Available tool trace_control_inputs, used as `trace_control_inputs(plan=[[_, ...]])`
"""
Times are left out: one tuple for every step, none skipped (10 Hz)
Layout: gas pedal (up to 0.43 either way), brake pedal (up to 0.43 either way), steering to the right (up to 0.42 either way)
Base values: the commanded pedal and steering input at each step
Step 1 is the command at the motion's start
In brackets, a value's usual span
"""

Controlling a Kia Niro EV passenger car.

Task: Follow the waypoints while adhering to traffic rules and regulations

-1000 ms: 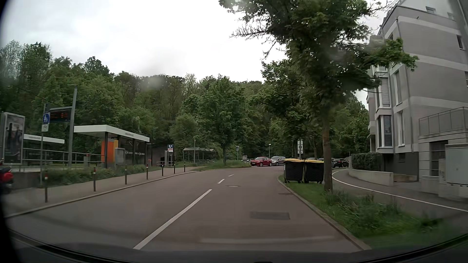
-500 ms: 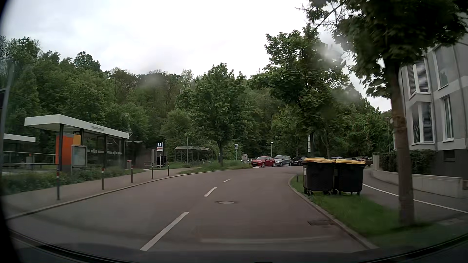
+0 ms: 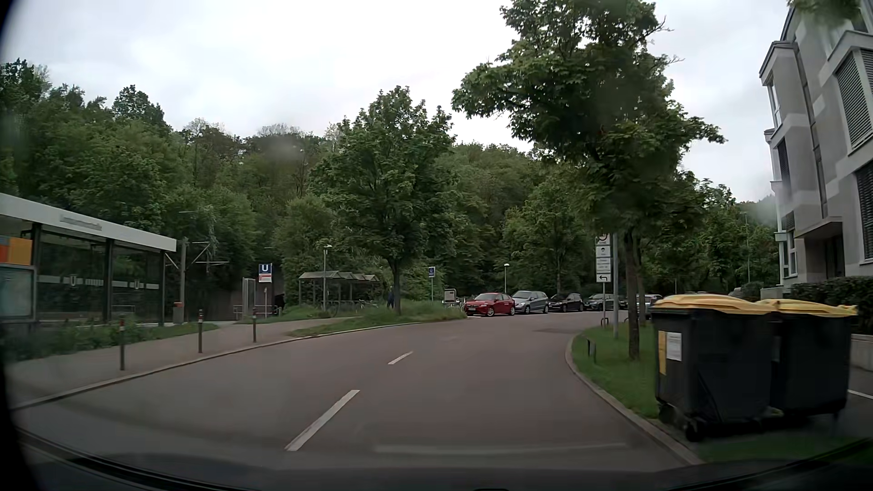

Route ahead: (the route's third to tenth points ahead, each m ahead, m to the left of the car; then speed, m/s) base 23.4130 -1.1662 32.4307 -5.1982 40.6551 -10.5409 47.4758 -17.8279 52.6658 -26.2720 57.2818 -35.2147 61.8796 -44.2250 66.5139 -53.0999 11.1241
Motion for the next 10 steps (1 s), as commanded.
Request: trace_control_inputs(plan=[[0.079,0.000,0.041],[0.079,0.000,0.047],[0.067,0.000,0.050],[0.079,0.000,0.052],[0.079,0.000,0.053],[0.079,0.000,0.055],[0.079,0.000,0.061],[0.079,0.000,0.067],[0.079,0.000,0.072],[0.079,0.000,0.080]])
